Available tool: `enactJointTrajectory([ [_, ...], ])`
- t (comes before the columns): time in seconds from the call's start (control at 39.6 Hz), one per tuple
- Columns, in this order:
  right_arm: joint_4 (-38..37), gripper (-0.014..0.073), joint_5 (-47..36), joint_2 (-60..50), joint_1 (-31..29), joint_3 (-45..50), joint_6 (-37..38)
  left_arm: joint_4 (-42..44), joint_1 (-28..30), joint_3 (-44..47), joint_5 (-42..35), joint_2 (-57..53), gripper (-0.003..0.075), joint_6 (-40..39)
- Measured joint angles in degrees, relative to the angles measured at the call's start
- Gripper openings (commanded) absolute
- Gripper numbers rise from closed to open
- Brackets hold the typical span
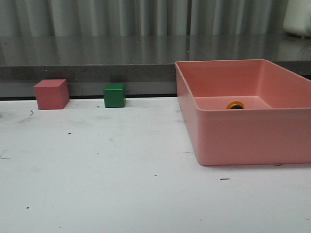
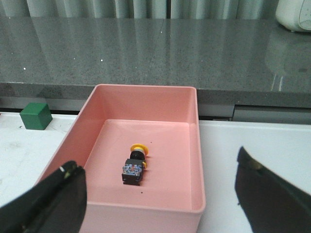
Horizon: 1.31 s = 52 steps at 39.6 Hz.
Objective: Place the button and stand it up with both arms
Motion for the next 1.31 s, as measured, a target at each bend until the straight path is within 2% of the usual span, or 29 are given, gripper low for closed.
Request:
enactJointTrajectory([
  [0.13, 0.0, 0.0642, -3.8, 4.7, 0.0, -1.0, 0.0, 0.0, 0.0, 0.0, 0.0, 0.0, 0.0618, 0.0],
  [0.3, 0.0, 0.0642, -6.0, 18.4, 0.3, -5.4, 0.0, 0.0, 0.0, 0.0, 0.0, 0.0, 0.0618, 0.0],
  [0.66, 0.0, 0.0642, -6.4, 44.2, 10.8, -18.5, 0.0, 0.0, 0.0, -0.1, 0.0, 0.0, 0.0618, 0.0],
  [0.81, 0.0, 0.0642, -0.5, 55.2, 11.0, -26.0, 1.4, 0.0, 0.0, -0.1, 0.0, 0.0, 0.0618, 0.0],
  [0.96, 0.0, 0.0642, 6.3, 65.4, 9.7, -34.9, 6.9, 0.0, 0.0, -0.1, 0.0, 0.0, 0.0618, 0.0],
  [1.14, -0.3, 0.0642, 10.4, 74.1, 7.2, -41.9, 12.8, 0.0, 0.0, -0.1, 0.0, 0.0, 0.0618, 0.0],
  [1.31, -0.8, 0.0642, 13.0, 81.0, 5.7, -46.8, 14.5, 0.0, 0.0, -0.1, 0.0, 0.0, 0.0618, 0.0],
])
